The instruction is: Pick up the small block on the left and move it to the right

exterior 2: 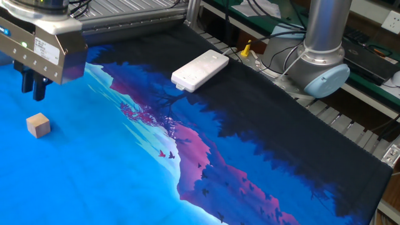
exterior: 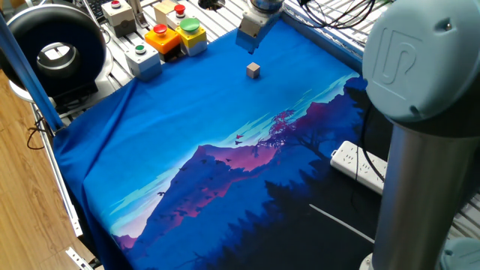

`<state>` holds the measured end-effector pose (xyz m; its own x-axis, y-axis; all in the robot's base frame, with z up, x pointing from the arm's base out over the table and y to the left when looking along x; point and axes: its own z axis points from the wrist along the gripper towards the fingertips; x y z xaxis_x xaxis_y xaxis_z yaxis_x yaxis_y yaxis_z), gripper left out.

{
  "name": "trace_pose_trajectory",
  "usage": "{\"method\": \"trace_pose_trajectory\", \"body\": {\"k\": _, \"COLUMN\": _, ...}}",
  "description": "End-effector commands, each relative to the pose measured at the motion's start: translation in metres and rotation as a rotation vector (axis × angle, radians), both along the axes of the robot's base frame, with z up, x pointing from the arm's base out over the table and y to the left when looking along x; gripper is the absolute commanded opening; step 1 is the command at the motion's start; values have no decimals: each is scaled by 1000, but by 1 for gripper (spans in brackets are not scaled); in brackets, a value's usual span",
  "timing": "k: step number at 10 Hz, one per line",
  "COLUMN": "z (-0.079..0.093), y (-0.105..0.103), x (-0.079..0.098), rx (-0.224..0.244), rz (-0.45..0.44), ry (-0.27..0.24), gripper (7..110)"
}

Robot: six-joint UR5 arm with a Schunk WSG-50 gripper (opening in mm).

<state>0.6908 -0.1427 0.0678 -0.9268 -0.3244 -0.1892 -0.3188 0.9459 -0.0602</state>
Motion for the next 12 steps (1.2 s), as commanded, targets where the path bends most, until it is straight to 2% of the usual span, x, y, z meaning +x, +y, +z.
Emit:
{"method": "trace_pose_trajectory", "body": {"k": 1, "z": -8, "y": 1, "x": 5, "rx": 23, "rz": 2, "ry": -23, "gripper": 22}}
{"method": "trace_pose_trajectory", "body": {"k": 3, "z": -9, "y": 3, "x": 6, "rx": 27, "rz": 11, "ry": -24, "gripper": 22}}
{"method": "trace_pose_trajectory", "body": {"k": 4, "z": -9, "y": 4, "x": 6, "rx": 31, "rz": 14, "ry": -24, "gripper": 44}}
{"method": "trace_pose_trajectory", "body": {"k": 5, "z": -9, "y": 7, "x": 7, "rx": 43, "rz": 21, "ry": -25, "gripper": 44}}
{"method": "trace_pose_trajectory", "body": {"k": 8, "z": -12, "y": 5, "x": 8, "rx": 36, "rz": 21, "ry": -26, "gripper": 44}}
{"method": "trace_pose_trajectory", "body": {"k": 12, "z": -31, "y": -2, "x": 16, "rx": 26, "rz": 27, "ry": -51, "gripper": 44}}
